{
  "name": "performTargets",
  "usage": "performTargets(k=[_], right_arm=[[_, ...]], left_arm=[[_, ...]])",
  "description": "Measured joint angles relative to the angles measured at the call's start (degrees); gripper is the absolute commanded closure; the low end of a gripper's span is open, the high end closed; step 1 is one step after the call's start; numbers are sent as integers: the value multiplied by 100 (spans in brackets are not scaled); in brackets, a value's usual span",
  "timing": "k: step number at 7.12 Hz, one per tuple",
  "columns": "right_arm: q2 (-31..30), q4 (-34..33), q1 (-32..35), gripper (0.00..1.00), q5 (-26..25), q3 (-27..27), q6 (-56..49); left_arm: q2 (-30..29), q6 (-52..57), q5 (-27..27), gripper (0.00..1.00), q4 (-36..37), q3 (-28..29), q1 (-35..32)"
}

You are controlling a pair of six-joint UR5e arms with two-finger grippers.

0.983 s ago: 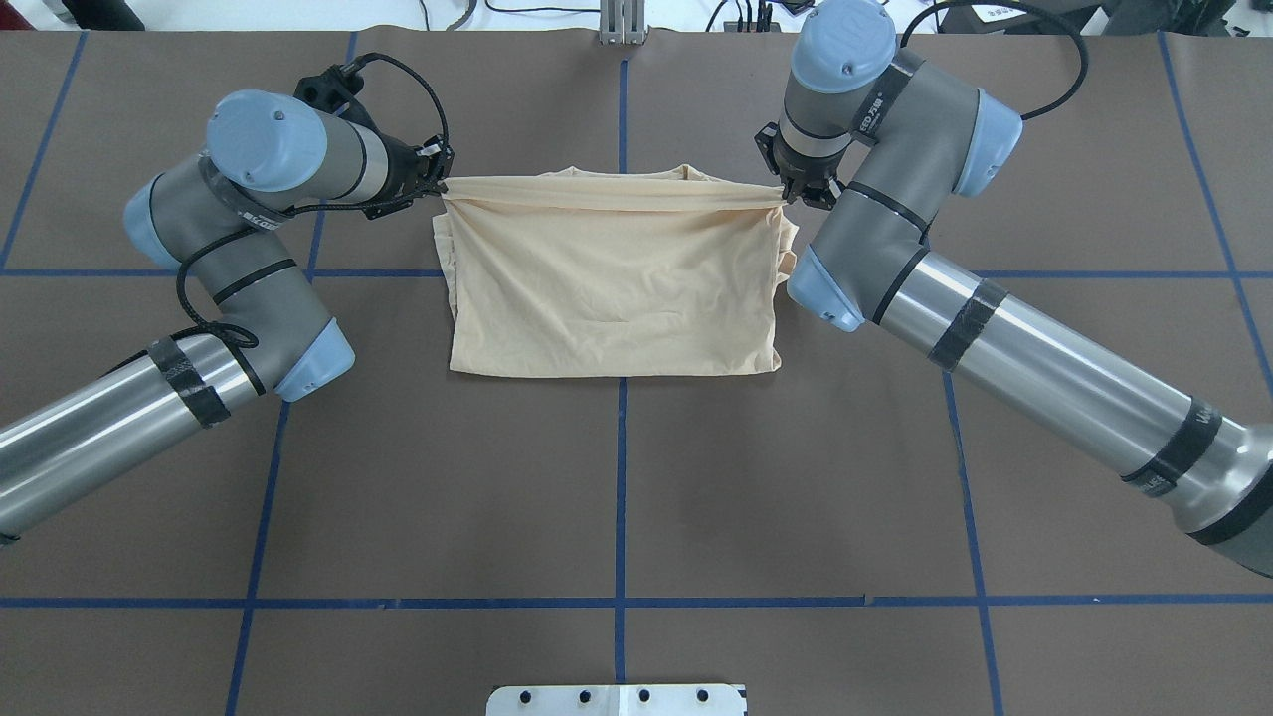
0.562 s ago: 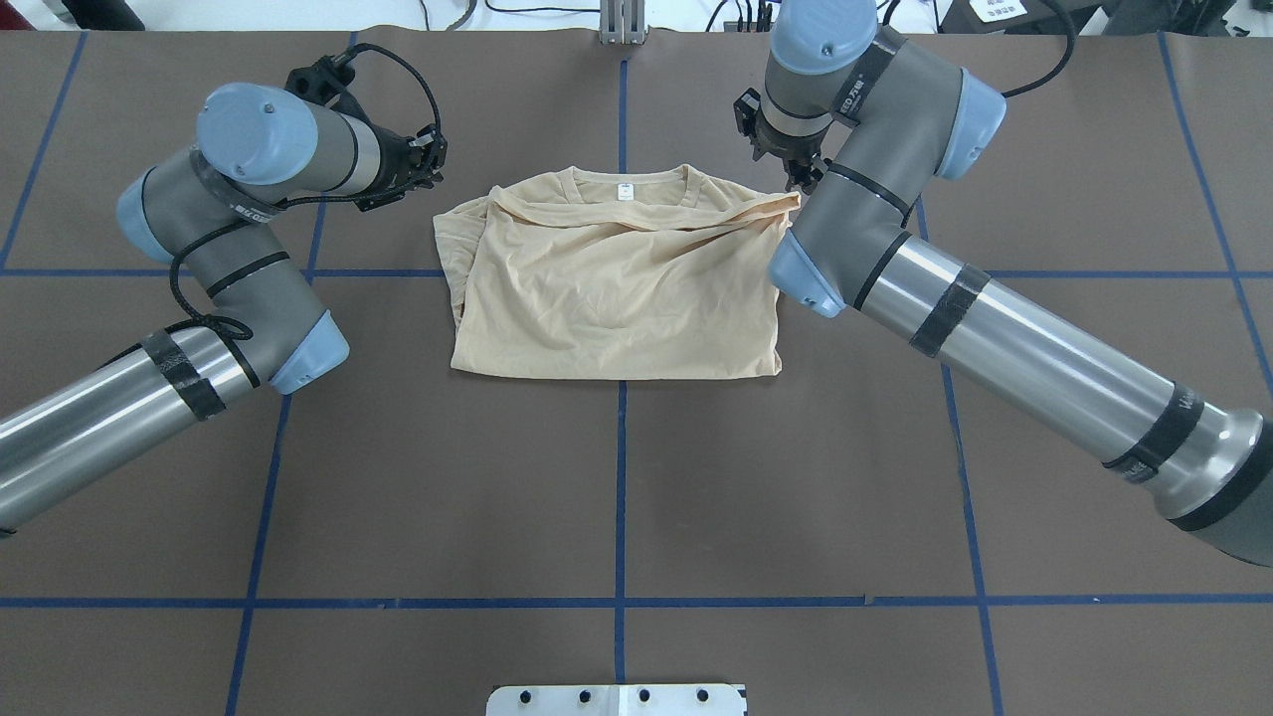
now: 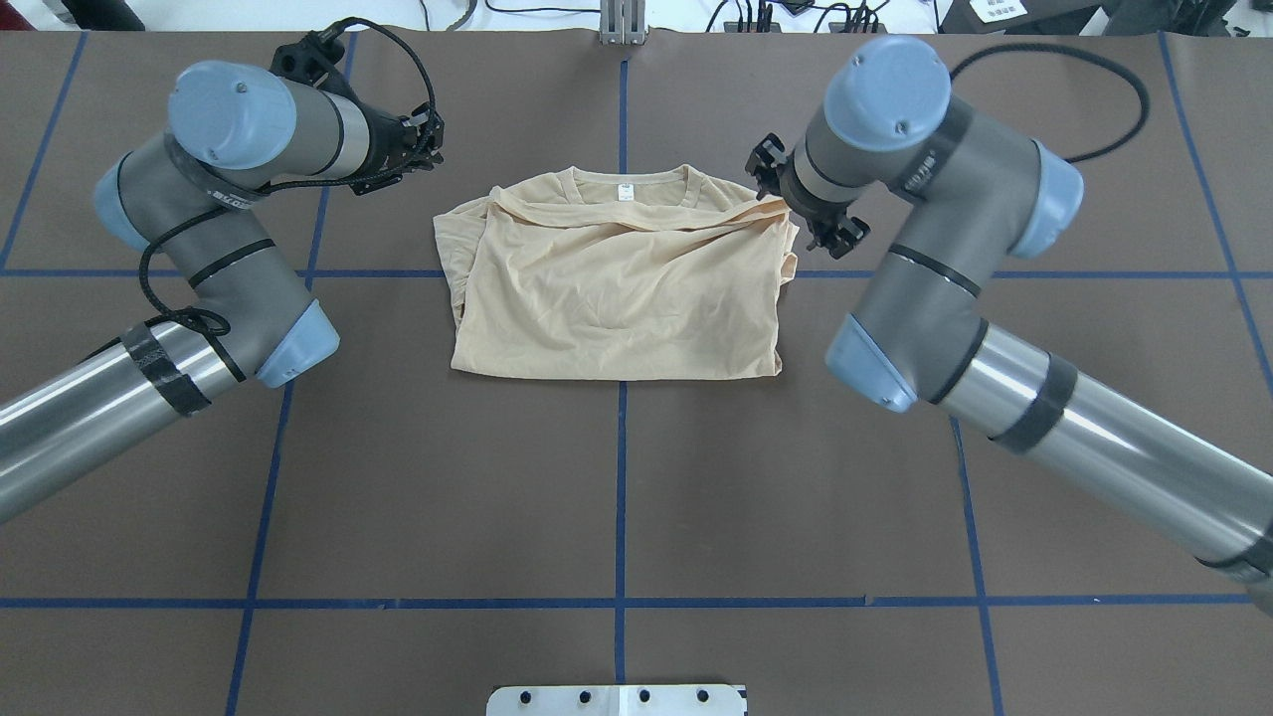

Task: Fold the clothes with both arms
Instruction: 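Release the hem corners and raise both grippers off the folded shirt, then lower the right gripper onto the folded shirt's near corner and grasp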

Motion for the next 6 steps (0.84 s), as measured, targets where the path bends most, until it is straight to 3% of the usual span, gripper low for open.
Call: performTargets(k=[2, 6], right_arm=[[-486, 40, -490, 14, -452, 661, 909], [-631, 409, -1125, 14, -997, 660, 1980]], left_arm=[[181, -9, 4, 79, 28, -304, -8], [313, -32, 61, 77, 93, -484, -2]])
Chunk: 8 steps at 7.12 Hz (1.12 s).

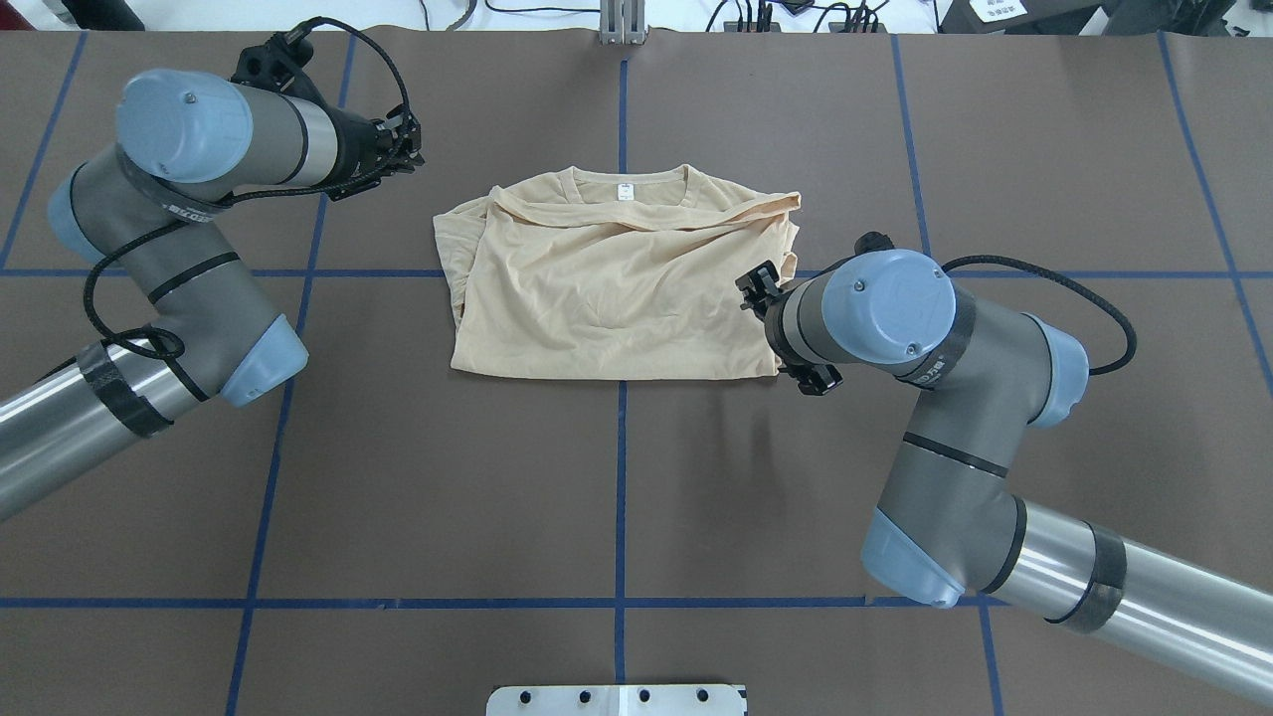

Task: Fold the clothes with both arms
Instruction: 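Lower the right gripper onto the folded shirt's near corner and grasp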

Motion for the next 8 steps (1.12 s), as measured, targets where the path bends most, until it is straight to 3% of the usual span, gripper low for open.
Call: performTargets(k=[5, 6, 7, 8], right_arm=[[-13, 30, -159, 18, -96, -373, -31], [31, 32, -164, 24, -159, -435, -33], [91, 33, -167, 75, -202, -516, -29], [140, 33, -168, 100, -217, -564, -6]], left_arm=[[86, 1, 190, 77, 3, -93, 25], [111, 8, 248, 77, 2, -98, 33], [127, 11, 277, 77, 1, -100, 42], [146, 13, 287, 77, 1, -100, 48]])
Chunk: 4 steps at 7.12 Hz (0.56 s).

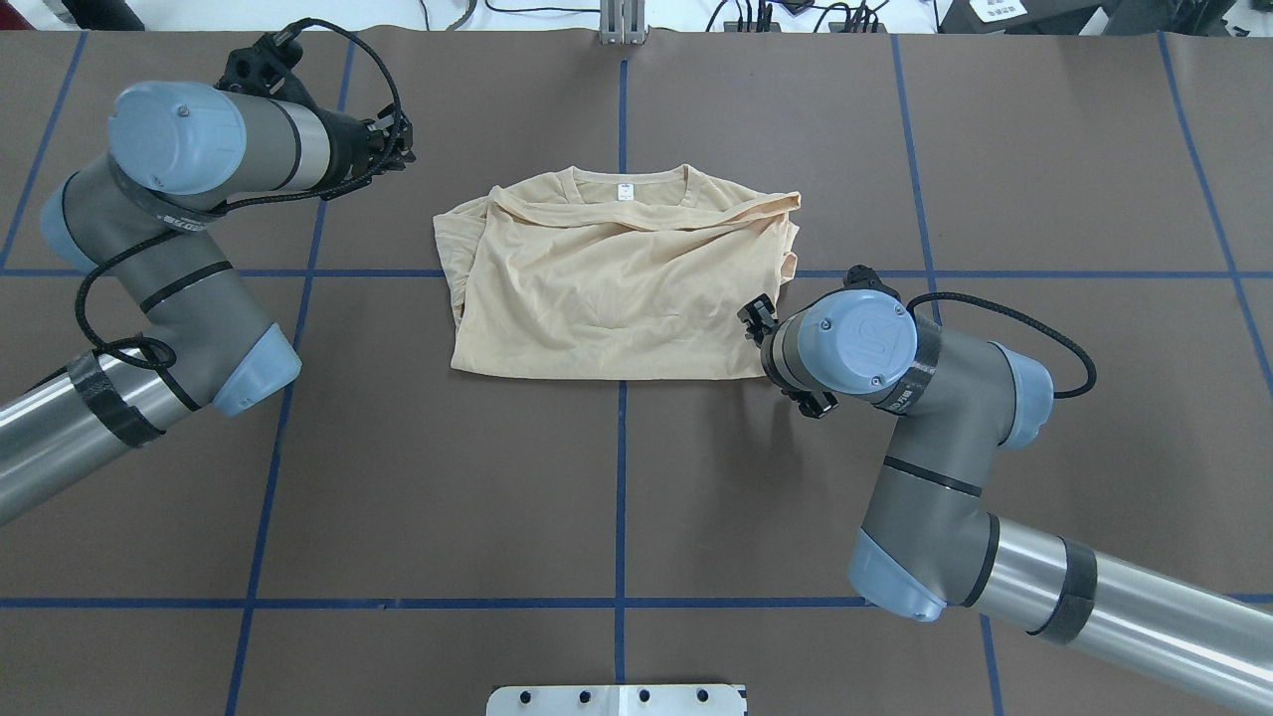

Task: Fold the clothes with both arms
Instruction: 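Lower the right gripper onto the folded shirt's near corner and grasp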

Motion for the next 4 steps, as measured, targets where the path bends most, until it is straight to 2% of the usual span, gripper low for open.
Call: performTargets(k=[4], right_arm=[[49, -8, 20, 100, 55, -6, -31]], left_arm=[[31, -1, 3, 77, 0, -4, 12]])
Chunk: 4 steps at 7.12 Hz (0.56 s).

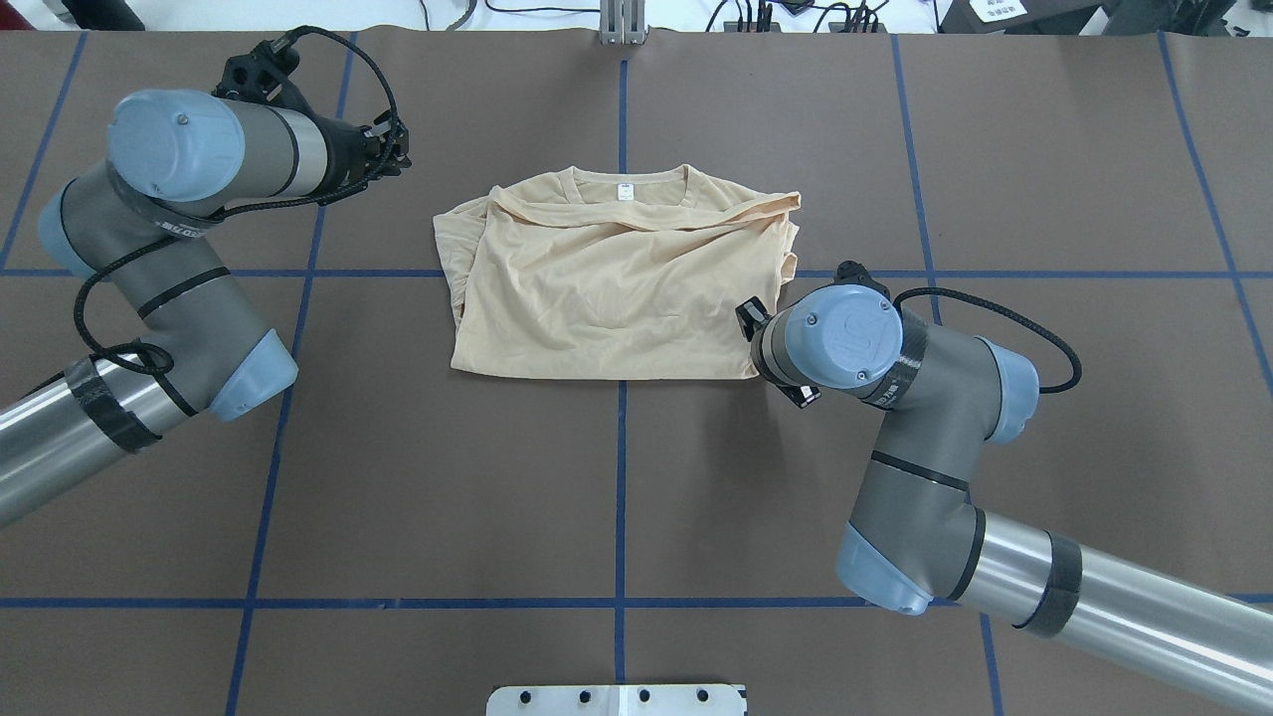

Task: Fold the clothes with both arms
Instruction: 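Lower the right gripper onto the folded shirt's near corner and grasp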

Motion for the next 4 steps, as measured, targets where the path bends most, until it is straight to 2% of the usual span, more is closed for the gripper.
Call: performTargets(k=[2, 3, 4], right_arm=[[-62, -133, 45, 100, 191, 359, -6], [-141, -468, 16, 100, 244, 764, -1], [-200, -1082, -159, 100, 258, 1276, 13]], left_arm=[[3, -10, -37, 77, 2, -80, 5], [10, -19, -77, 77, 15, -194, 8], [17, -25, -191, 77, 56, -337, 9]])
